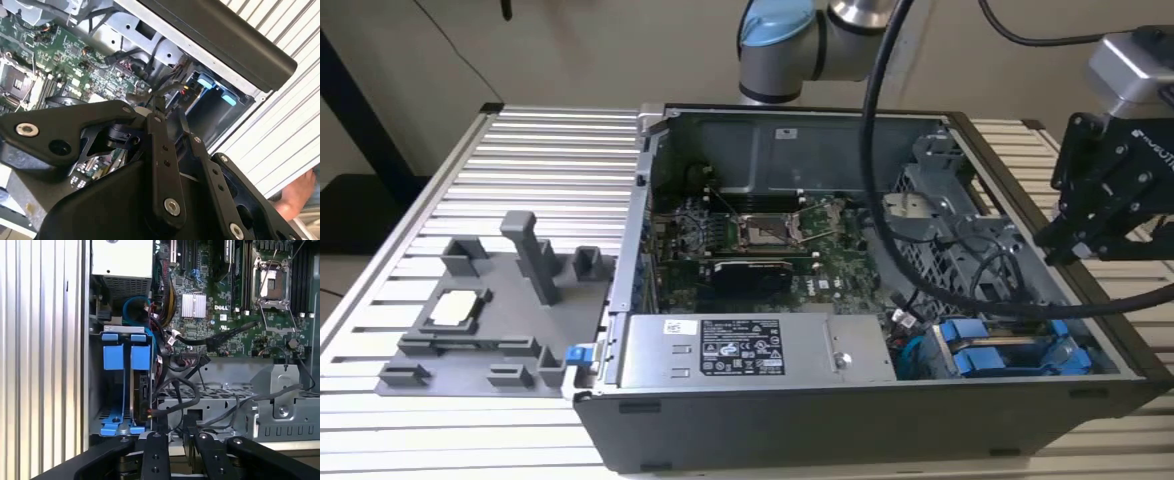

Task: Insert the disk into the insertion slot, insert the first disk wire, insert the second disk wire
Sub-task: 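Insert the first disk wire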

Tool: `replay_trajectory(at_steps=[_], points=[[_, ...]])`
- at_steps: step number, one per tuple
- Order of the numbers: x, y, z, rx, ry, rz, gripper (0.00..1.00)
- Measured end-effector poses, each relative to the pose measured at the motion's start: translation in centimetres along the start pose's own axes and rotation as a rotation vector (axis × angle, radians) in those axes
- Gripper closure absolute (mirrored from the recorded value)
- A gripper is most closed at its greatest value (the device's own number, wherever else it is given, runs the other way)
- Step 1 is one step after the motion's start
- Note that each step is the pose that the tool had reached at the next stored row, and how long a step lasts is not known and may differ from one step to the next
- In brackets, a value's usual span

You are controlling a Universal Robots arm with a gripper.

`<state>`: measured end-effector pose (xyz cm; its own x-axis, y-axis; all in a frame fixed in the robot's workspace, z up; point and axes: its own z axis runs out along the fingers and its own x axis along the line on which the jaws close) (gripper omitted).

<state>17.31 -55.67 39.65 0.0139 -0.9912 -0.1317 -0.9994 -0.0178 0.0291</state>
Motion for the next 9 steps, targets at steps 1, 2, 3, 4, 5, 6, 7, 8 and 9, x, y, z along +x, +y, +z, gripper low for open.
replay_trajectory(at_steps=[1, 2, 3, 4, 5, 6, 7, 8, 9], points=[[-0.35, -0.01, 0.04, 0.0000, 0.0000, 0.000, 0.73], [-0.72, -0.01, 0.10, 0.0000, -0.0001, 0.000, 0.73], [-1.09, -0.02, 0.14, 0.0000, 0.0001, 0.000, 0.73], [-1.46, -0.03, 0.20, 0.0000, 0.0000, 0.000, 0.73], [-1.80, -0.03, 0.25, 0.0000, -0.0001, 0.000, 0.73], [-2.07, -0.03, 0.27, 0.0000, 0.0001, 0.000, 0.73], [-2.20, -0.03, 0.30, 0.0000, -0.0001, 0.000, 0.73], [-2.24, -0.03, 0.31, 0.0000, -0.0001, 0.000, 0.73], [-2.24, -0.03, 0.31, 0.0000, -0.0002, 0.000, 0.73]])
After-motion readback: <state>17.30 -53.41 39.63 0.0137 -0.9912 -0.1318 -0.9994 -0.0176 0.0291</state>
